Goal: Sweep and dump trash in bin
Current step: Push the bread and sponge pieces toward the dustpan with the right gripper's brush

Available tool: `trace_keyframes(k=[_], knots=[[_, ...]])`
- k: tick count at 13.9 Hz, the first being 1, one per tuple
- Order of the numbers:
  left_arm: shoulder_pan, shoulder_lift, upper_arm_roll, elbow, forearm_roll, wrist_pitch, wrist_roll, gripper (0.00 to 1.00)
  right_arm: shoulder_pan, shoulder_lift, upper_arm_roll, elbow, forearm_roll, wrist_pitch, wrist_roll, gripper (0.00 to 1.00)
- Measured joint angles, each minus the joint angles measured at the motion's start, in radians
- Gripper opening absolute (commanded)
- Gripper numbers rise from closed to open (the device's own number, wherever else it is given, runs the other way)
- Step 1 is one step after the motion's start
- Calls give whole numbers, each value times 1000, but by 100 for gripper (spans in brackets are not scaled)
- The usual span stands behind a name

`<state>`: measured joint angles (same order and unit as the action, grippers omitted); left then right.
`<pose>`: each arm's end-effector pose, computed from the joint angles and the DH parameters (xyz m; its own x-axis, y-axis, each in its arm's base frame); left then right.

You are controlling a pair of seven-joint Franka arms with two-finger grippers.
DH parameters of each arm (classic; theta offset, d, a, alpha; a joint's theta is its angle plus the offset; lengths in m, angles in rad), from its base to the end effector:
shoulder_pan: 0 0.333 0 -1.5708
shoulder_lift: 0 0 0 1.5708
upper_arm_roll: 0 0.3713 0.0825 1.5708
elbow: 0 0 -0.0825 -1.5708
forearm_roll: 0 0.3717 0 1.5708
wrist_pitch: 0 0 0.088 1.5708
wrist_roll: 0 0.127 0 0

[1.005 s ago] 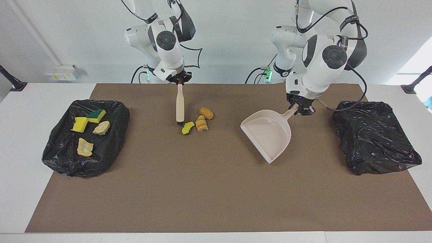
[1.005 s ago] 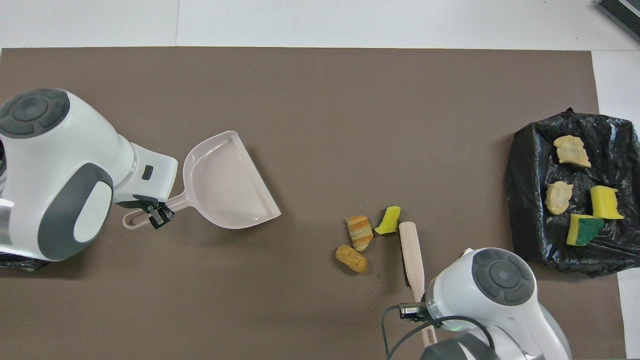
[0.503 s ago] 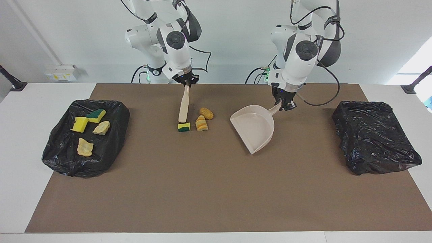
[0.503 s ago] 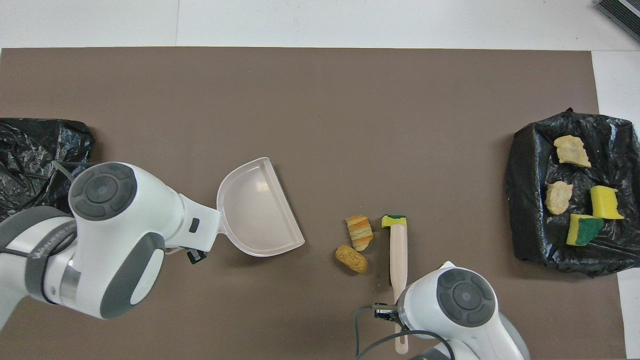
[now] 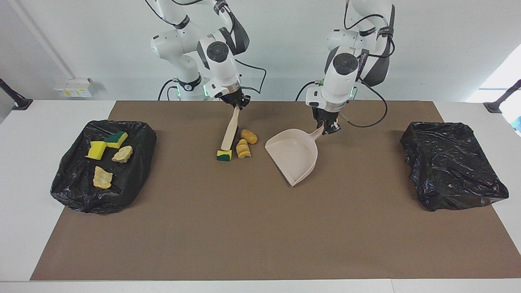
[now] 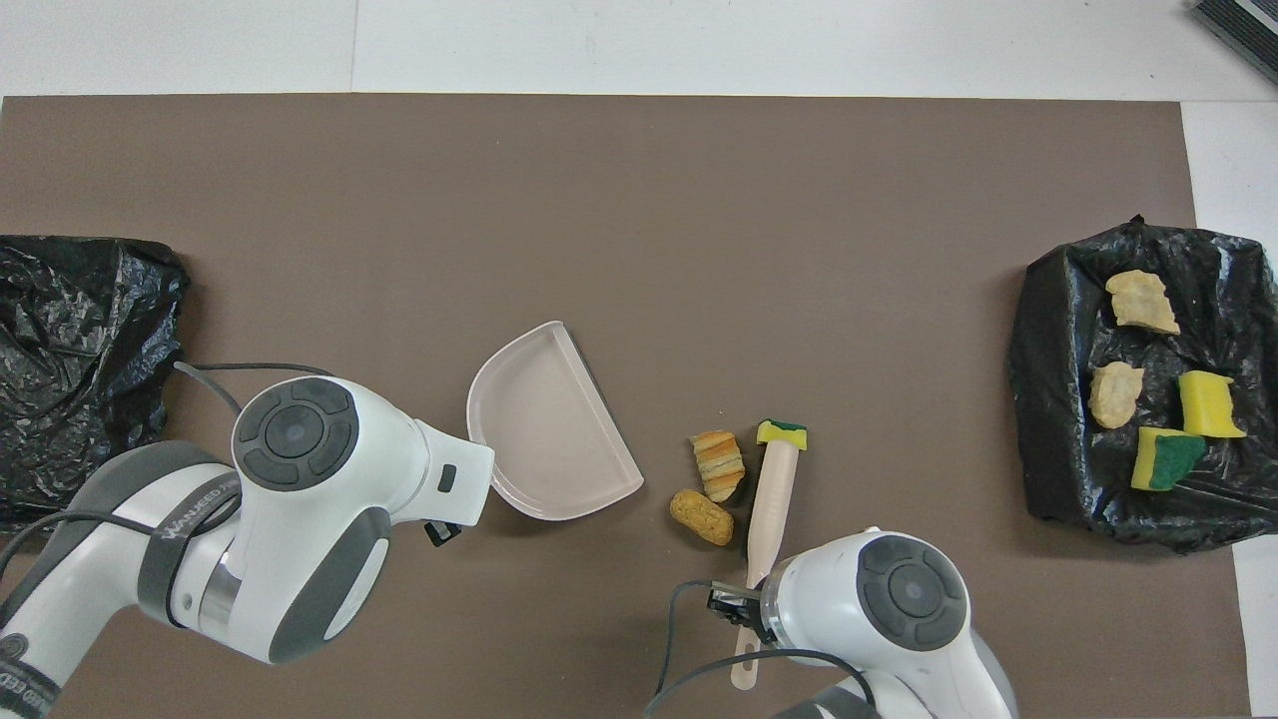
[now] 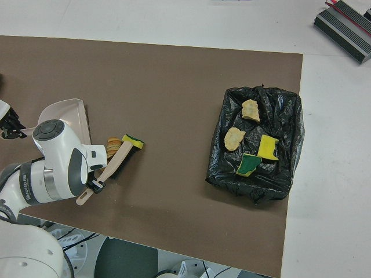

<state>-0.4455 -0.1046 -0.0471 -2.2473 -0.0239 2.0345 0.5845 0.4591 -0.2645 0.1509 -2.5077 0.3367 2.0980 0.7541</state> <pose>0.4169 -0.2262 0.4433 0.4805 -0.8732 -0.0818 -0.8709 -0.4861 0.0723 0.3117 0.2454 0.4084 0.9088 -0.3182 -0.2698 -0.3431 -0.9380 -0.0492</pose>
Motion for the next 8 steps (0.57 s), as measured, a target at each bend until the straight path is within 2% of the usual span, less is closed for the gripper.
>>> trace_keyframes(k=[4, 8], knots=[[-2, 0, 1, -5, 0, 0, -5, 0, 44, 56, 0, 36, 5, 32, 34, 0], [-2, 0, 3, -15, 0, 0, -3, 0, 44, 69, -2, 53, 7, 11, 3, 0]])
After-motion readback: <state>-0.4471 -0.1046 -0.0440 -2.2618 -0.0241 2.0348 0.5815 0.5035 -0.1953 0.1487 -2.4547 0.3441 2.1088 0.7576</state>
